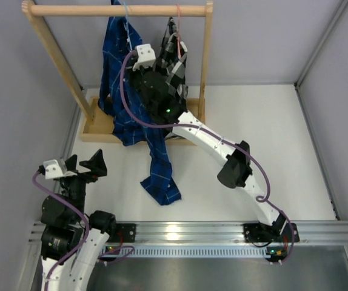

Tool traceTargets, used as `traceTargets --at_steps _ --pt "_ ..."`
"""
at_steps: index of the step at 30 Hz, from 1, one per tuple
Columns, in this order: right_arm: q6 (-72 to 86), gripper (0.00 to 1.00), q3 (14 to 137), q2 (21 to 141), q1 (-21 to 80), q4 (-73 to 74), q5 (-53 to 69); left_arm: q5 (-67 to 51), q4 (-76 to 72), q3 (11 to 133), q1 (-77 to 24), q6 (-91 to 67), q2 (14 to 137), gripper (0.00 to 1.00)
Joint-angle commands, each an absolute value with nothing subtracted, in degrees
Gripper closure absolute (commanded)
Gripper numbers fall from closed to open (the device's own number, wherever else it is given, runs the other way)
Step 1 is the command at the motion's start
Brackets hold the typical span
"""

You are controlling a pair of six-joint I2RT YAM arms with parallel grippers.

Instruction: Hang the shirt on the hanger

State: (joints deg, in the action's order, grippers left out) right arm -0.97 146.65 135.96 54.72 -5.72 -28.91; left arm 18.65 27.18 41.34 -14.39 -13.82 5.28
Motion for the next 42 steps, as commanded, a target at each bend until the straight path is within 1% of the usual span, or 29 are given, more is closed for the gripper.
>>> traceTargets --at_steps 1,5,12,13,14,16,19,20,21,22,23,25,28,29,30,32,33,35,36,37,39,40,42 --pt "-1.5 1.00 146.6 134.6 56.2 -14.5 -31.8 17.8 25.5 41.3 -14.1 -13.5 5.6 0.02" --pt "-2.5 1.00 143.2 132.1 57.6 -14.4 -32.3 17.5 25.6 41.3 -14.1 -13.4 5.6 0.02" --pt "-2.6 0.99 143.2 131.7 57.6 -12.0 -31.2 17.8 25.6 41.3 -14.1 -13.4 5.4 0.02" --pt "-2.7 0.91 143.2 131.6 57.6 -11.7 -31.0 17.7 25.6 41.2 -14.1 -13.4 5.5 0.02" --pt "-3.1 0.85 143.3 131.6 57.7 -11.5 -30.9 17.6 25.5 41.2 -14.1 -13.4 5.5 0.02" --pt "-3.4 0.82 143.3 131.7 57.6 -11.6 -30.6 17.5 25.6 41.3 -14.1 -13.3 5.7 0.02" --pt "-3.6 0.82 143.6 131.9 57.2 -11.6 -30.2 17.4 25.6 41.3 -14.1 -13.3 5.7 0.02" --pt "-3.6 0.79 143.6 131.9 57.1 -11.6 -30.1 17.4 25.5 41.3 -14.1 -13.3 5.5 0.02" --pt "-3.7 0.75 143.6 131.9 57.1 -11.5 -30.1 17.4 25.6 41.3 -14.1 -13.3 5.5 0.02" --pt "-3.9 0.65 143.6 131.8 57.2 -11.3 -30.1 17.4 25.6 41.3 -14.1 -13.2 5.5 0.02" --pt "-4.0 0.59 143.6 131.4 57.5 -11.2 -30.1 17.4 25.6 41.3 -14.1 -13.3 5.5 0.02" --pt "-4.7 0.50 143.3 129.7 58.2 -10.3 -29.7 17.4 25.6 41.3 -14.1 -13.2 5.6 0.02" --pt "-7.1 0.46 140.7 124.9 60.3 -9.8 -29.8 17.3 25.5 41.3 -14.1 -13.3 6.1 0.02" --pt "-7.2 0.45 138.2 123.4 61.3 -9.8 -29.9 17.5 25.5 41.3 -14.1 -13.3 6.1 0.02" --pt "-7.2 0.40 136.7 121.7 61.8 -10.1 -30.1 17.8 25.6 41.3 -14.1 -13.4 6.0 0.02" --pt "-7.4 0.35 133.7 117.5 63.2 -9.5 -30.7 18.5 25.5 41.3 -14.1 -13.5 6.1 0.02" --pt "-7.4 0.27 133.0 116.2 63.7 -8.8 -31.5 18.9 25.5 41.3 -14.1 -13.8 6.1 0.02" --pt "-7.7 0.17 131.7 112.9 64.9 -5.4 -32.4 20.0 25.8 41.5 -14.1 -14.7 6.6 0.02" --pt "-7.6 0.06 131.6 111.8 65.3 -3.5 -33.0 21.6 26.3 41.8 -14.0 -15.2 7.0 0.02" --pt "-7.6 0.01 131.3 109.4 65.9 -0.2 -33.3 22.5 26.5 41.9 -14.0 -15.7 7.4 0.02" --pt "-7.6 0.01 128.9 106.6 66.6 3.8 -33.4 24.3 27.1 42.4 -13.9 -16.4 9.2 0.02" --pt "-7.6 0.00 127.7 103.3 67.2 5.3 -33.2 24.4 27.3 42.5 -13.6 -17.0 10.1 0.02" --pt "-7.9 0.01 122.4 99.3 67.7 9.1 -33.3 23.7 27.5 43.0 -13.1 -17.2 13.1 0.02"
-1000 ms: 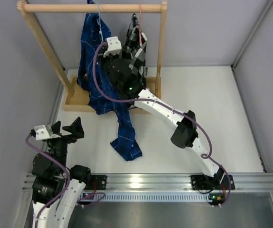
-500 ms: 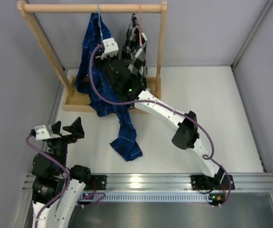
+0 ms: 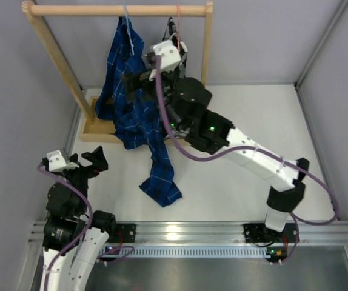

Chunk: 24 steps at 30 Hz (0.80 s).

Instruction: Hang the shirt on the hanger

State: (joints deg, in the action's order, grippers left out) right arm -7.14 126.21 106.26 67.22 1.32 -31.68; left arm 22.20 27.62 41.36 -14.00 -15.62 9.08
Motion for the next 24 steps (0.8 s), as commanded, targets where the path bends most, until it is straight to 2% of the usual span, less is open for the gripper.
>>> traceTargets --at_steps 1,4,11,13,19,24 --pt "-8.1 0.00 120.1 94.7 67.8 10.0 -33.4 22.9 27.6 43.2 -12.3 -17.4 14.4 0.02" --pt "-9.7 0.01 107.7 83.8 67.9 10.6 -34.4 18.7 27.6 43.9 -9.4 -17.3 19.1 0.02" --pt "-9.5 0.01 77.5 61.1 66.6 13.2 -53.8 12.2 28.9 44.6 -5.6 -15.4 23.6 0.02" --pt "-4.9 0.01 68.9 53.2 63.5 16.7 -54.8 12.4 30.3 45.1 -6.1 -14.4 22.9 0.02" --pt "7.5 0.01 57.1 39.8 47.8 29.9 -46.1 12.7 31.2 44.1 -6.9 -13.7 20.9 0.02" --pt "8.8 0.01 53.4 36.3 44.2 33.7 -45.8 7.0 29.0 44.3 -5.6 -12.6 27.9 0.02"
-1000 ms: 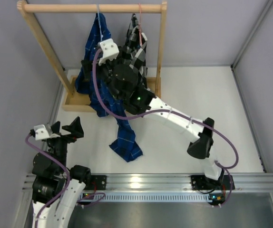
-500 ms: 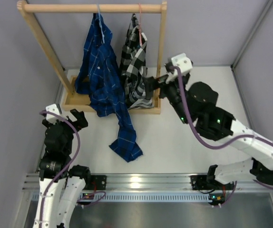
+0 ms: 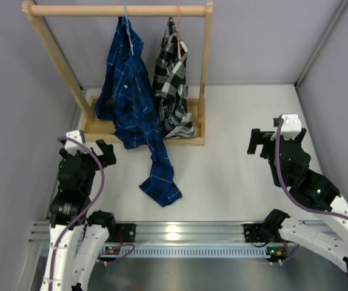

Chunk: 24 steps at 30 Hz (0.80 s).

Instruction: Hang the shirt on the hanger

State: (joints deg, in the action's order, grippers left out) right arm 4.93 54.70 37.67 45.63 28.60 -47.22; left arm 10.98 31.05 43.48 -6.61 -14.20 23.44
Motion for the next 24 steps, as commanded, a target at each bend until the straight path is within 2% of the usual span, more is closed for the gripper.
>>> traceTargets --at_steps 1,7,12,17,24 --pt "9.7 0.01 53.4 35.6 44.2 34.6 -46.1 6.0 29.3 44.4 -5.0 -12.7 28.7 0.02" --pt "12.5 0.01 51.5 27.9 44.2 37.7 -42.9 1.5 29.3 42.5 -3.8 -13.1 27.0 0.02" --pt "11.7 0.00 50.4 24.1 44.2 38.2 -46.3 1.4 29.3 42.1 -4.0 -13.0 25.6 0.02" --pt "12.0 0.00 49.7 24.6 44.2 38.1 -49.4 -1.9 29.3 41.9 -4.4 -12.8 25.6 0.02" --pt "12.3 0.01 48.4 23.7 44.2 38.6 -45.2 -0.6 29.3 41.8 -5.0 -13.0 23.6 0.02"
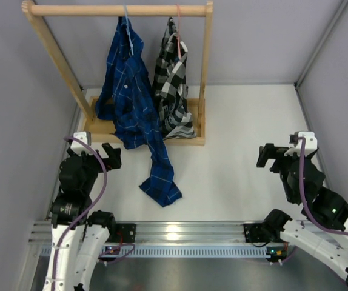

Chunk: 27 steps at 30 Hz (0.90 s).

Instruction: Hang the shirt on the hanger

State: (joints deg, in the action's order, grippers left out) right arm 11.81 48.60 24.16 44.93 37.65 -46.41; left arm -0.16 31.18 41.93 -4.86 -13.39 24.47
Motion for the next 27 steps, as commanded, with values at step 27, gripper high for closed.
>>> traceTargets --at_steps 27 --pt "10.5 0.01 50.0 28.6 44.2 37.1 -45.0 1.0 29.2 42.4 -3.2 -13.0 23.1 0.02"
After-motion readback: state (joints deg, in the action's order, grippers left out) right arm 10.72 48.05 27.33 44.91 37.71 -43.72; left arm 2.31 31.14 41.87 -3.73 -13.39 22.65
